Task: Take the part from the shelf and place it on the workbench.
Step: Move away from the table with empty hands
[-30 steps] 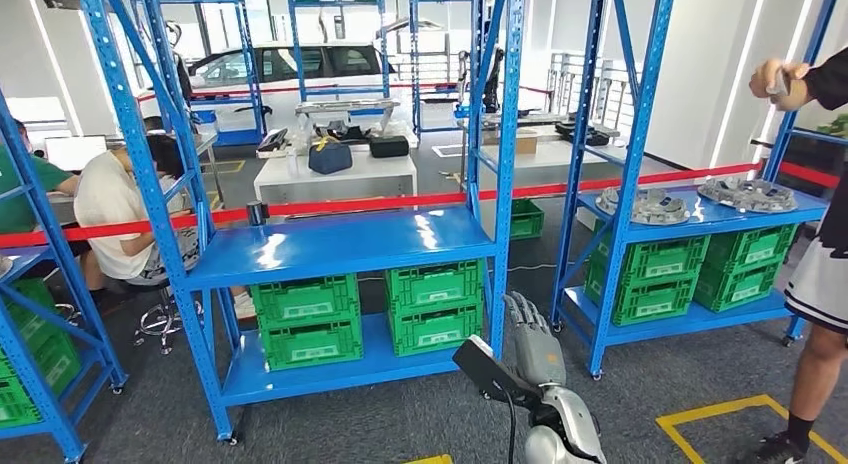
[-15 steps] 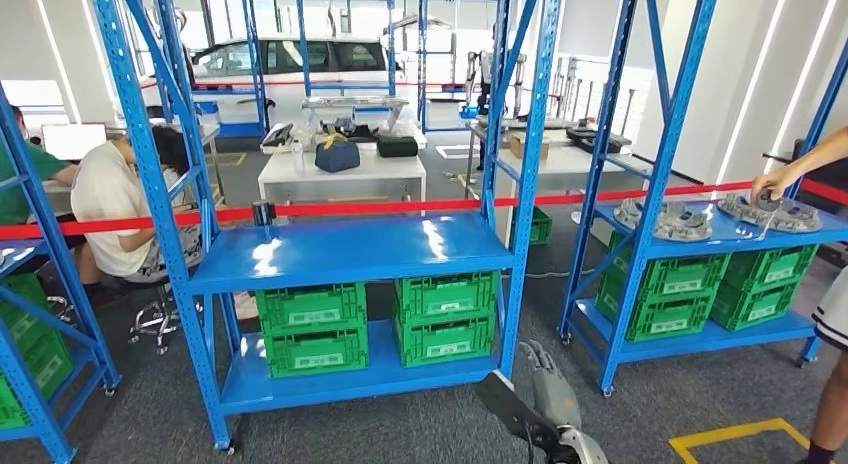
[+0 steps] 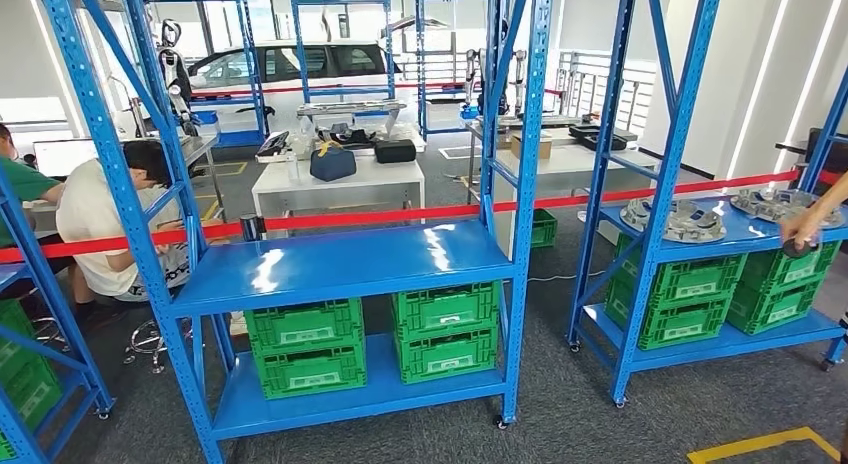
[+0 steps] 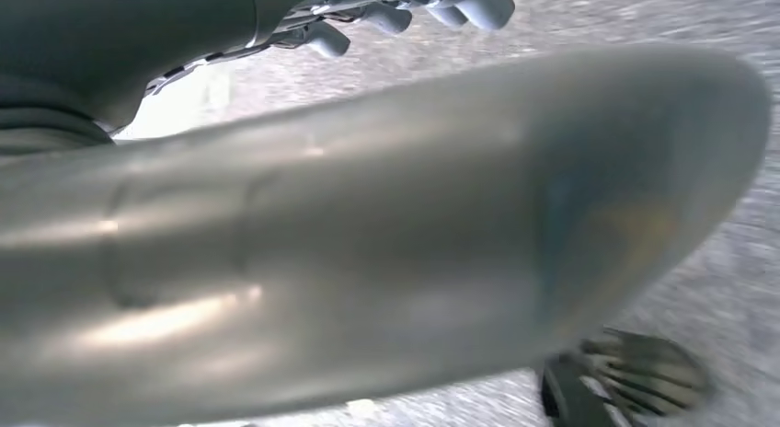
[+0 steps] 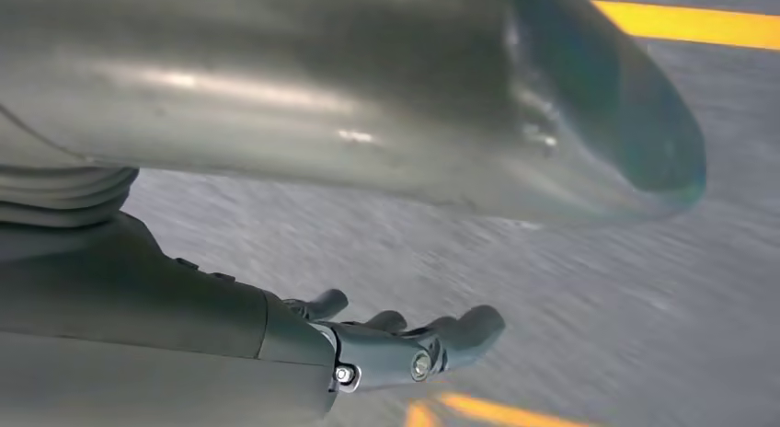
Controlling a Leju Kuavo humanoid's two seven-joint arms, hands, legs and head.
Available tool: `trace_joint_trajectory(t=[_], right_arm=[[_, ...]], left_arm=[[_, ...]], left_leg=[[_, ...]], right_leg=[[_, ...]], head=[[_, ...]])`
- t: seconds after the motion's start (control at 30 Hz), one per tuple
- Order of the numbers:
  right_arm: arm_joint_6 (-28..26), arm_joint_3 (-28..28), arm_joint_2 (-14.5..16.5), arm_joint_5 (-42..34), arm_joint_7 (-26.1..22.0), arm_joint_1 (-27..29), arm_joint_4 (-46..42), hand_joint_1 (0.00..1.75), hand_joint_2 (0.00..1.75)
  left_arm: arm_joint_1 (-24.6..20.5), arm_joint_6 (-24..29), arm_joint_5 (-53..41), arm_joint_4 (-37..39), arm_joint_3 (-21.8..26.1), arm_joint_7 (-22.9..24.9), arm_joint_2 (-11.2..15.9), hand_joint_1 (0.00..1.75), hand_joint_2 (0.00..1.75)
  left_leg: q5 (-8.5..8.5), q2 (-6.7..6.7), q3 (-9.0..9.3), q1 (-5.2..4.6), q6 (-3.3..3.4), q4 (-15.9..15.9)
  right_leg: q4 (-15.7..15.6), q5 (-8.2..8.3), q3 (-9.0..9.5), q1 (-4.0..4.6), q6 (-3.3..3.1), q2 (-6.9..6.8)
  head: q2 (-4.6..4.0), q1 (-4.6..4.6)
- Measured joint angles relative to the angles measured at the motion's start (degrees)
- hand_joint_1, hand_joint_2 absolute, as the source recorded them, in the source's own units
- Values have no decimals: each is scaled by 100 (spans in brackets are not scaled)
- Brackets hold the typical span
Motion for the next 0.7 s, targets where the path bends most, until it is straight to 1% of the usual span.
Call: trace_joint_trajectory(t=[0.03, 0.07, 0.1, 0.13, 0.17, 0.2, 0.23, 0.27, 0.3, 0.33, 0.37, 0.4, 0.43, 0.5, 0.7], right_arm=[[79, -94, -3, -71, 163, 150, 72, 0, 87], [157, -181, -3, -132, 309, 299, 134, 0, 131], [227, -258, -2, -184, 429, 449, 188, 0, 175], [298, -327, 3, -234, 527, 582, 234, 0, 175], [378, -393, 11, -285, 637, 690, 276, 0, 175], [464, -463, 24, -343, 766, 788, 318, 0, 175], [550, -536, 45, -407, 908, 874, 364, 0, 175], [620, -605, 63, -464, 1037, 958, 403, 0, 175], [676, -677, 82, -514, 1143, 1043, 440, 0, 175], [711, -738, 99, -547, 1213, 1119, 471, 0, 175], [728, -788, 111, -565, 1253, 1186, 495, 0, 175], [738, -829, 125, -576, 1274, 1242, 516, 0, 175], [741, -860, 136, -580, 1285, 1281, 533, 0, 175], [748, -913, 149, -582, 1306, 1319, 560, 0, 175], [799, -971, 158, -592, 1365, 1327, 600, 0, 175]], left_arm=[[1, -21, 0, 2, 0, -26, 8, 0, 0], [16, -47, 1, 2, 2, -50, 21, 0, 44], [39, -75, 2, 2, 5, -62, 38, 0, 87], [60, -98, 3, 2, 11, -69, 53, 0, 131], [75, -116, 4, 2, 18, -71, 68, 0, 175], [82, -127, 1, 2, 24, -59, 81, 0, 175], [82, -138, -7, 2, 28, -39, 93, 0, 175], [78, -150, -18, 2, 30, -8, 103, 0, 175], [77, -160, -29, 1, 31, 28, 112, 0, 175], [80, -168, -37, 1, 31, 61, 119, 0, 175], [81, -173, -40, 1, 32, 83, 125, 0, 175], [80, -175, -40, 1, 32, 96, 128, 0, 175], [74, -177, -40, 1, 33, 104, 129, 0, 175], [56, -178, -41, -1, 33, 107, 134, 0, 175], [44, -178, -40, -3, 33, 106, 137, 0, 175]], left_leg=[[-185, 17, -243, 3, -23, 342], [-374, 27, -442, 4, -37, 579], [-489, 32, -570, 4, -40, 657], [-465, 35, -617, 3, -33, 563], [-282, 36, -585, 0, -15, 304], [24, 35, -498, -4, 11, -78], [284, 32, -414, -18, 37, -434], [431, 29, -347, -31, 62, -690], [528, 26, -293, -42, 82, -839], [544, 20, -275, -43, 66, -866], [599, 17, -258, -37, 54, -868], [678, 14, -244, -37, 55, -882], [704, 10, -247, -38, 54, -886], [672, 11, -237, -51, 106, -890], [628, 10, -200, -51, 148, -897]], right_leg=[[-5, -44, 49, -2, -16, -10], [-7, -90, 98, -3, -23, -17], [-7, -138, 149, -6, -27, -14], [-7, -183, 201, -8, -28, -1], [-7, -227, 257, -10, -25, 14], [-9, -275, 311, -11, -15, 28], [2, -325, 364, -3, 3, 38], [12, -378, 400, 6, 30, 42], [21, -427, 424, 15, 60, 47], [38, -470, 442, 31, 50, 53], [44, -491, 445, 36, 26, 58], [42, -497, 450, 39, 1, 63], [34, -499, 454, 40, -23, 65], [-12, -501, 478, 32, 9, 67], [-98, -521, 555, 30, 74, 65]], head=[[0, -2], [0, -1], [0, -1], [0, -1], [0, -1], [0, -2], [0, -2], [0, -2], [0, -2], [0, 1], [0, 2], [0, 4], [0, 7], [0, 11], [0, 14]])
